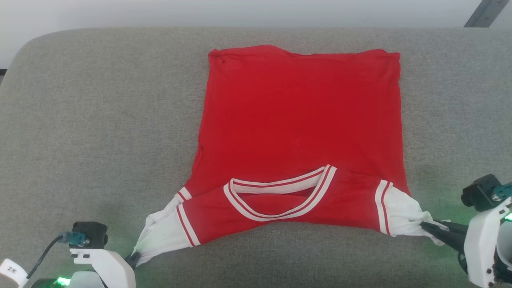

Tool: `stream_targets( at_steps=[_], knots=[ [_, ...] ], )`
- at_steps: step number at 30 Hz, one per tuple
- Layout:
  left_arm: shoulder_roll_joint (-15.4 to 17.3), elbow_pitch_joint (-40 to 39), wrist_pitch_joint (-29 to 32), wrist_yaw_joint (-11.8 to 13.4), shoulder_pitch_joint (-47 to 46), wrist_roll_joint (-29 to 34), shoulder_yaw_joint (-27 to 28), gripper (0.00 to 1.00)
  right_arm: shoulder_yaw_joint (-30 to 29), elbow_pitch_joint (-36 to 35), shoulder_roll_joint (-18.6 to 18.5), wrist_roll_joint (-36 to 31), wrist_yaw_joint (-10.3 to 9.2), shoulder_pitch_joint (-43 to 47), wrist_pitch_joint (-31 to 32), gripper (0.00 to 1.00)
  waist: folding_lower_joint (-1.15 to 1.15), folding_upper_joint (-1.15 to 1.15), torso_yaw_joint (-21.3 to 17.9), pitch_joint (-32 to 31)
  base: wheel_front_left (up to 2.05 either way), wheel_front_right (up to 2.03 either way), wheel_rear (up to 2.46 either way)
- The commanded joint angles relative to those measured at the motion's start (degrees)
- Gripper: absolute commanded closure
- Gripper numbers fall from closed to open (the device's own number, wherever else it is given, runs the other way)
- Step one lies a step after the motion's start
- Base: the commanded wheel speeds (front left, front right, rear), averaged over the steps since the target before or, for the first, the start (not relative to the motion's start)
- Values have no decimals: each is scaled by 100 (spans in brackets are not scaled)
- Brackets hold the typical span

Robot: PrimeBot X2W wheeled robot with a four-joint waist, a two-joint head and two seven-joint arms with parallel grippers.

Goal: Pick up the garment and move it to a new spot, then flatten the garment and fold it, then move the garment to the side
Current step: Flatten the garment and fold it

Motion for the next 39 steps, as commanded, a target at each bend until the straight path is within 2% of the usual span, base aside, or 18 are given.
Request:
stream_targets(
  at_steps=[1,2,3,4,5,6,12,16,20,28,35,39],
  knots=[
    [-98,129,-53,7,47,12,-31,100,22,70,87,36,-8,98,47,100,0,0,-13,-15,0,0,0],
    [-140,153,-80,-19,22,0,-42,100,25,96,120,38,-8,111,70,91,0,0,-19,-21,0,0,0],
    [-188,166,-130,-30,-10,-19,-24,100,2,112,161,86,-8,122,70,71,0,0,-26,-24,0,0,0],
    [-210,177,-173,-38,-45,-10,-15,100,-20,126,183,91,-8,118,79,56,0,0,-32,-27,0,0,0],
    [-226,187,-198,-42,-70,10,-19,100,-40,145,195,87,-8,110,102,20,0,0,-39,-30,0,0,0],
    [-258,182,-241,-49,-94,17,-18,100,-80,163,205,130,-8,114,111,0,0,0,-43,-28,0,0,0],
    [-351,104,-370,-42,-176,53,-33,100,-406,85,106,220,-8,29,32,0,0,0,-50,38,0,0,0],
    [-437,-25,-429,37,-256,136,-74,100,-844,81,43,268,-7,-96,-139,0,0,0,-32,156,0,0,0],
    [-503,-160,-421,145,-362,223,-128,100,-1342,379,141,106,-7,-369,-264,0,0,0,22,328,0,0,0],
    [-772,-331,-320,160,-823,454,-390,100,-2062,1451,874,-290,-6,-1317,18,0,0,0,339,768,0,0,0],
    [-1078,-194,-314,33,-1296,578,-645,100,-2261,2569,1351,-564,-7,-2239,623,0,0,0,784,1121,0,0,0],
    [-1330,-16,-374,-65,-1556,601,-769,100,-2234,3424,1586,-653,-7,-2816,1231,0,0,0,1084,1329,0,0,0]
  ],
)
